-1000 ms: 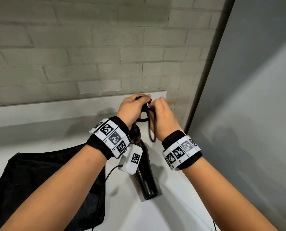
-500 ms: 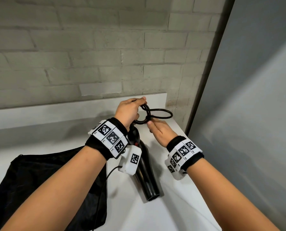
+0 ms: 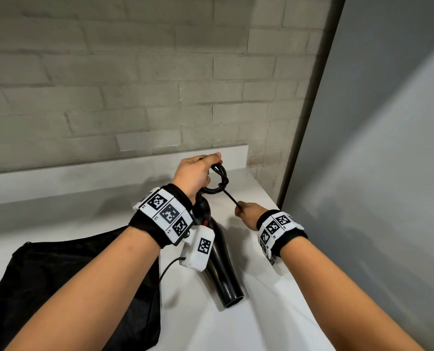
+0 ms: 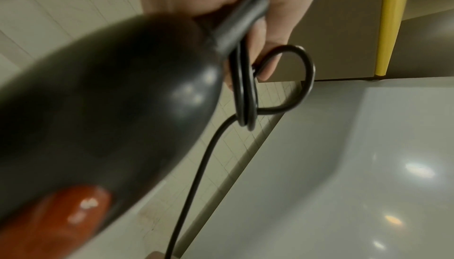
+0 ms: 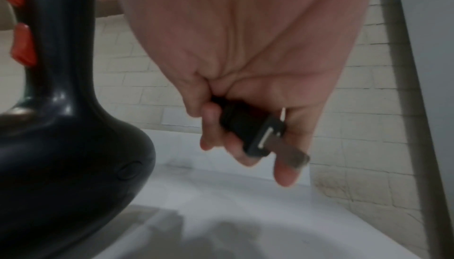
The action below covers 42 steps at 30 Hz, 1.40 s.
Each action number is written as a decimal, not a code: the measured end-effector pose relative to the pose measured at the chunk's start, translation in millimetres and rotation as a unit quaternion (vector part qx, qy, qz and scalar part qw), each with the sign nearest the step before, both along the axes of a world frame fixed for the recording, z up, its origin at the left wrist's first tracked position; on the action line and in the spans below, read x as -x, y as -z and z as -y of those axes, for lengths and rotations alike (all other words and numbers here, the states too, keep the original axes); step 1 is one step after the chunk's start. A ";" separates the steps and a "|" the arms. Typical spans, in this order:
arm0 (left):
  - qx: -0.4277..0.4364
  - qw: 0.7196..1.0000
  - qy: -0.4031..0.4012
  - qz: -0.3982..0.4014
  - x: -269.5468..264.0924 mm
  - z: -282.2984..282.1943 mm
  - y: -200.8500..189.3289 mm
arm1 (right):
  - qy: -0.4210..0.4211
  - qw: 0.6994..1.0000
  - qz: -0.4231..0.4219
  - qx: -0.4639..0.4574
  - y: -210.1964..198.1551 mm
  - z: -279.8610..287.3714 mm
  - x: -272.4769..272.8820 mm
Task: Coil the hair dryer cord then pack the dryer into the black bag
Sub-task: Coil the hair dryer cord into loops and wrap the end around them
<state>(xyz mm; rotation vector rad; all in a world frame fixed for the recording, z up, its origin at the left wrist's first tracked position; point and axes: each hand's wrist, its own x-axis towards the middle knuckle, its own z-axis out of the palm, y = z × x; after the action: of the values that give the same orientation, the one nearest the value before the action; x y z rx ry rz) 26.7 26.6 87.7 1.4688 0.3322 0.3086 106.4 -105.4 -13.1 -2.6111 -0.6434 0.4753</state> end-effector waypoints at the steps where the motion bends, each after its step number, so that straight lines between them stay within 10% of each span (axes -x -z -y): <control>1: 0.002 1.000 0.001 -0.001 0.4 0.3 -0.3 | 0.001 1.000 -0.001 0.010 -0.9 -1.7 0.2; 12: 0.010 0.999 0.035 0.024 6.9 -5.4 2.1 | 0.021 0.987 -0.020 0.156 27.3 19.0 0.1; 19: 0.006 0.997 0.047 0.054 4.8 -0.7 0.0 | -0.009 0.996 -0.047 -0.076 -20.9 -0.8 14.3; 29: 0.027 0.998 0.010 0.054 -0.9 -5.8 1.0 | -0.080 0.860 -0.233 -0.447 -47.6 -4.1 24.7; 42: -0.088 0.994 0.062 -0.006 -3.9 2.5 1.8 | 0.047 0.916 0.183 -0.353 -96.6 -11.6 11.6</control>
<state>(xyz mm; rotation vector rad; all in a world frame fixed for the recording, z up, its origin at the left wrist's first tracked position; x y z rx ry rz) 30.6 24.1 85.9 1.6586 0.2250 0.2337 94.9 -93.9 83.5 -2.0174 -0.6443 -0.2586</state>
